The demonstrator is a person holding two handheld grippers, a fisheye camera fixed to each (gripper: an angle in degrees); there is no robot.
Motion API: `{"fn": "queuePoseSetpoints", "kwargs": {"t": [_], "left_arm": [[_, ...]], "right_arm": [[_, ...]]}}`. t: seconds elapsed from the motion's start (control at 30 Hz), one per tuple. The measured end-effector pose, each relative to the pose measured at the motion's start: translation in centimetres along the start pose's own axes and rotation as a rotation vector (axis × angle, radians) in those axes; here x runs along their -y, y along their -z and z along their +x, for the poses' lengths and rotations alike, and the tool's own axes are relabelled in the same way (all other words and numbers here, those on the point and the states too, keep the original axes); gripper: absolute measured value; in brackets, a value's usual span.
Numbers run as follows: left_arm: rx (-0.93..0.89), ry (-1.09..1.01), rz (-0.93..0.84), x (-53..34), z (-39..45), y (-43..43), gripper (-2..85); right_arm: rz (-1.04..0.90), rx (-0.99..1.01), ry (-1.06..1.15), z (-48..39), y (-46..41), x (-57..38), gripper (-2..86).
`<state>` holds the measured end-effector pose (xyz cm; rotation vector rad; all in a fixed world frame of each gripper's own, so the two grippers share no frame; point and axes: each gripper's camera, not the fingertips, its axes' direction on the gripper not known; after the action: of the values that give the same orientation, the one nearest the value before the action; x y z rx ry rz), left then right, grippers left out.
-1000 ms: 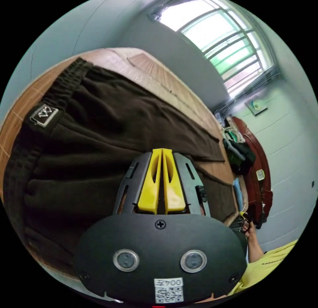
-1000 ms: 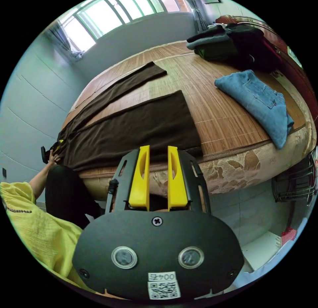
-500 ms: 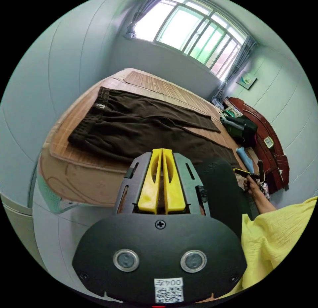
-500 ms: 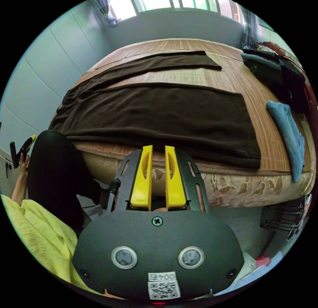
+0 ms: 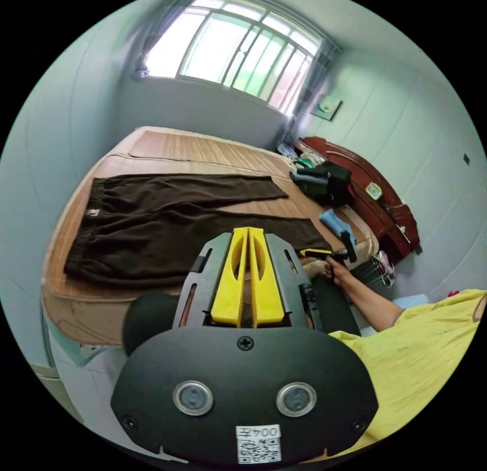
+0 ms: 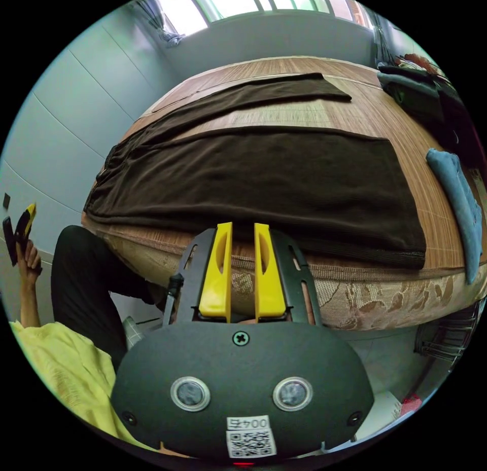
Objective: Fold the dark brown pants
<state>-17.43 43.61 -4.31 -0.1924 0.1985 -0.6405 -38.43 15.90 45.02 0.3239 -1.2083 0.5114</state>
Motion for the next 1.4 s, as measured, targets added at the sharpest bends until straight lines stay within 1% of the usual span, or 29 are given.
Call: {"fn": "queuePoseSetpoints", "kwargs": {"t": [0.17, 0.27, 0.37, 0.47, 0.57, 0.63, 0.7, 0.77, 0.9, 0.93, 1.03, 1.13, 1.27, 1.3, 1.37, 1.4], "left_arm": [[-0.131, -0.099, -0.217, -1.1, 4.4, -12.2, 0.6], [-0.139, -0.181, -0.306, -1.4, 7.1, -18.2, 0.6], [-0.138, -0.223, -0.321, -1.0, 9.1, -23.1, 0.6], [-0.156, -0.245, -0.362, -0.5, 10.7, -27.3, 0.6], [-0.105, -0.293, -0.427, -0.7, 12.1, -30.9, 0.6], [-0.073, -0.296, -0.479, -1.1, 12.3, -32.8, 0.5], [-0.094, -0.276, -0.474, -1.3, 12.1, -33.7, 0.5], [-0.134, -0.247, -0.478, -1.5, 11.9, -34.5, 0.5], [-0.190, -0.230, -0.498, -2.0, 11.7, -35.9, 0.5], [-0.207, -0.216, -0.492, -2.1, 11.5, -36.4, 0.5], [-0.244, -0.162, -0.486, -2.1, 11.0, -37.4, 0.6], [-0.228, -0.166, -0.458, -1.9, 11.3, -37.7, 0.6], [-0.231, -0.183, -0.379, -0.6, 11.8, -37.8, 0.6], [-0.219, -0.191, -0.387, -0.4, 11.9, -38.1, 0.6], [-0.168, -0.210, -0.475, -0.1, 11.7, -40.1, 0.7], [-0.155, -0.213, -0.509, -0.2, 11.7, -40.7, 0.7]], "right_arm": [[0.026, 0.004, 0.000, -2.0, 0.5, -0.5, 7.3], [0.036, -0.006, 0.009, -3.1, 0.9, 0.1, 5.8], [0.051, -0.024, 0.038, -4.4, 0.9, 1.6, 5.3], [0.015, -0.034, 0.072, -5.9, -0.6, 3.9, 5.6], [-0.035, -0.051, 0.105, -7.4, -3.1, 5.8, 6.0], [-0.068, -0.068, 0.116, -8.1, -4.7, 6.7, 6.3], [-0.100, -0.104, 0.122, -8.5, -6.3, 7.4, 6.6], [-0.082, -0.142, 0.104, -8.5, -7.1, 8.6, 7.0], [-0.089, -0.113, 0.107, -8.1, -7.7, 10.2, 8.5], [-0.103, -0.086, 0.112, -7.8, -7.4, 10.4, 10.2], [-0.059, -0.113, 0.118, -6.6, -4.5, 8.8, 11.5], [-0.016, -0.136, 0.064, -3.7, -1.4, 5.5, 11.0], [-0.035, -0.166, -0.016, -0.1, -0.4, 2.6, 10.5], [-0.045, -0.172, -0.020, 0.1, -0.7, 2.4, 10.5], [-0.119, -0.218, 0.004, 0.7, -2.4, 1.9, 10.2], [-0.095, -0.225, 0.029, 0.7, -2.4, 1.6, 10.1]]}}
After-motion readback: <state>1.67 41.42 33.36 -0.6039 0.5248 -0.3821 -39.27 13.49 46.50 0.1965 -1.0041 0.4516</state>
